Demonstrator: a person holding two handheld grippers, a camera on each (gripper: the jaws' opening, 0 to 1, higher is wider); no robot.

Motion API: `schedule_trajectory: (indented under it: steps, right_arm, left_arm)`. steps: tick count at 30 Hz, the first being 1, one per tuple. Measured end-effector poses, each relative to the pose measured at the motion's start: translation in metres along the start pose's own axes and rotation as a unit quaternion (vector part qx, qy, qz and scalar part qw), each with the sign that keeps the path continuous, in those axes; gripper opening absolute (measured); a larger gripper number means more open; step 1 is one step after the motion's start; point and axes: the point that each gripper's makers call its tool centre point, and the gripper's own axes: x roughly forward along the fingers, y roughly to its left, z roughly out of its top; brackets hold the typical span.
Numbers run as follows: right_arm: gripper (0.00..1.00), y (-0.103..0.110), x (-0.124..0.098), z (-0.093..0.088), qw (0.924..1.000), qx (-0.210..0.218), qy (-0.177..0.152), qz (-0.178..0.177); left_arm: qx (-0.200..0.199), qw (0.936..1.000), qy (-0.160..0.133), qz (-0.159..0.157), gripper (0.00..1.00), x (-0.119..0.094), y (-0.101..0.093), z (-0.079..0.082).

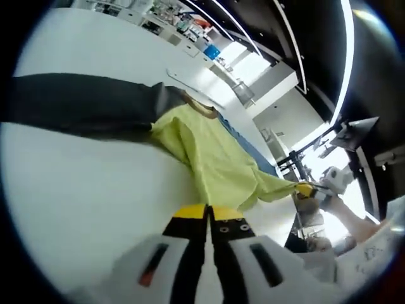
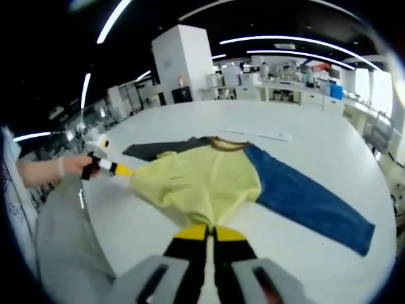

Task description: Fold the garment on the visible template until the final outline fits inside the template.

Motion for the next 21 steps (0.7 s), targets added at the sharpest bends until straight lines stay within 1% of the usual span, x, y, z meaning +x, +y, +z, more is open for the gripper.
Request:
schedule_trajectory:
  steps: [4,7,11,13,16,19,21]
  right_arm:
    - [0.0,0.009,-0.007,-0.014,0.9998,-0.011,0.015,0.009]
    - [0.0,0.01,-0.011,-0.023,0.9997,-0.009,0.02,0.011]
    - [0.0,0.018,-0.017,-0.037,0.9993,-0.006,0.032,0.019]
    - [0.0,0.024,-0.018,-0.046,0.9989,-0.004,0.04,0.023]
    - [0.0,0.028,-0.019,-0.061,0.9981,-0.01,0.055,0.024]
    - [0.0,0.033,-0.02,-0.079,0.9965,-0.025,0.076,0.024]
    - [0.0,0.034,-0.023,-0.089,0.9939,-0.054,0.094,0.02]
  left_arm:
    - [-0.006,1.0,0.005,0.006,0.0,-0.014,0.003,-0.012]
    - [-0.012,0.9998,0.012,0.014,0.0,-0.025,0.006,-0.023]
    - [-0.023,0.9994,0.019,0.017,0.0,-0.039,0.007,-0.034]
    - [-0.026,0.9992,0.022,0.019,0.0,-0.043,0.007,-0.039]
    - [-0.022,0.9988,0.036,0.024,0.0,-0.049,0.008,-0.049]
    - [-0.027,0.9985,0.041,0.026,0.0,-0.055,0.007,-0.058]
    - [-0.029,0.998,0.049,0.026,0.0,-0.058,0.008,-0.066]
